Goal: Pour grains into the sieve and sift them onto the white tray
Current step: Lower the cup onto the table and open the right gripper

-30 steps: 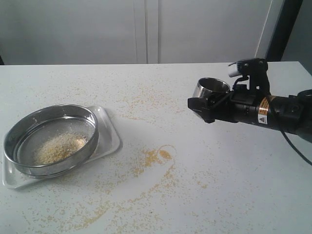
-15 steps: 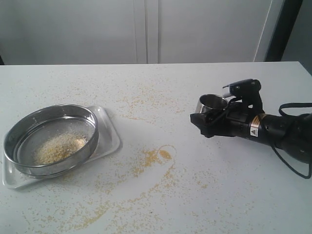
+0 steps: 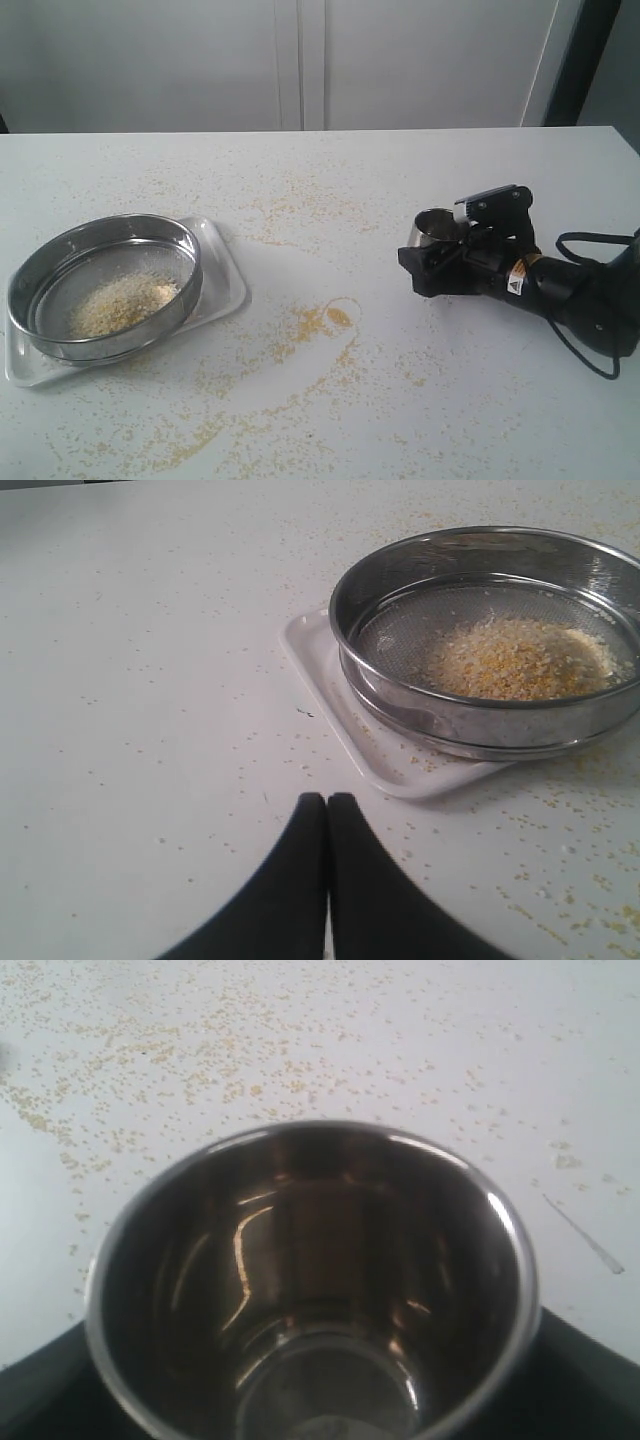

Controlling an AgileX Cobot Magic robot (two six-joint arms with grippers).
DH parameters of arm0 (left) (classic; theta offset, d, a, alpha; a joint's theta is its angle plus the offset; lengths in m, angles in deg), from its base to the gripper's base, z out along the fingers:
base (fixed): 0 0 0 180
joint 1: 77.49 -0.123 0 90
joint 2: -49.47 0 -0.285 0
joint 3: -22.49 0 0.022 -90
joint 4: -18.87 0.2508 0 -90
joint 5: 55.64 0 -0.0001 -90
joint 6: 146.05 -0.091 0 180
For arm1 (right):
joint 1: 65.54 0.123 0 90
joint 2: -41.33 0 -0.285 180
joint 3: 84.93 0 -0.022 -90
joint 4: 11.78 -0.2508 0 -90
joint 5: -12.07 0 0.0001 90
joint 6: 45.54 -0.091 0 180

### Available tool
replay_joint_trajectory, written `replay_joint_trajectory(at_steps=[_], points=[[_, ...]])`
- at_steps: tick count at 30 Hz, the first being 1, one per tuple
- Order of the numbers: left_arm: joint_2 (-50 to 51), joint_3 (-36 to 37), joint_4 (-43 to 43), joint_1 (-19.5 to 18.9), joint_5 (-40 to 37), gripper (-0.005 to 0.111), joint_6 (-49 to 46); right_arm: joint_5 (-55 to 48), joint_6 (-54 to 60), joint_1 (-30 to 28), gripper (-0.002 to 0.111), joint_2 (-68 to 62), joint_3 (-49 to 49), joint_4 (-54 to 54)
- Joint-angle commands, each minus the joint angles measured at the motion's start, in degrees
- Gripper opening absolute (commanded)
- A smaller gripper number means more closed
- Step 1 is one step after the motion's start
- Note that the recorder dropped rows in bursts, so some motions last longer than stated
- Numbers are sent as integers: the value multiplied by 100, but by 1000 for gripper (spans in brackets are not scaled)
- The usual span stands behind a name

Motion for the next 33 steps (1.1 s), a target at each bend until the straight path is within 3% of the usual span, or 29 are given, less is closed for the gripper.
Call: replay_joint_trajectory(at_steps=[1,12,19,27,33], points=[[-22,29,-60,0,8,1,0,569,328,-61,0,-173,-38,-91],[-22,29,-60,0,8,1,0,492,463,-61,3,-373,-77,-47],[-22,29,-60,0,8,1,0,505,463,-61,31,-373,-77,11],[-22,29,-60,0,8,1,0,741,452,-61,78,-361,-77,23],[-22,29,-60,0,8,1,0,767,452,-61,83,-275,-67,173]])
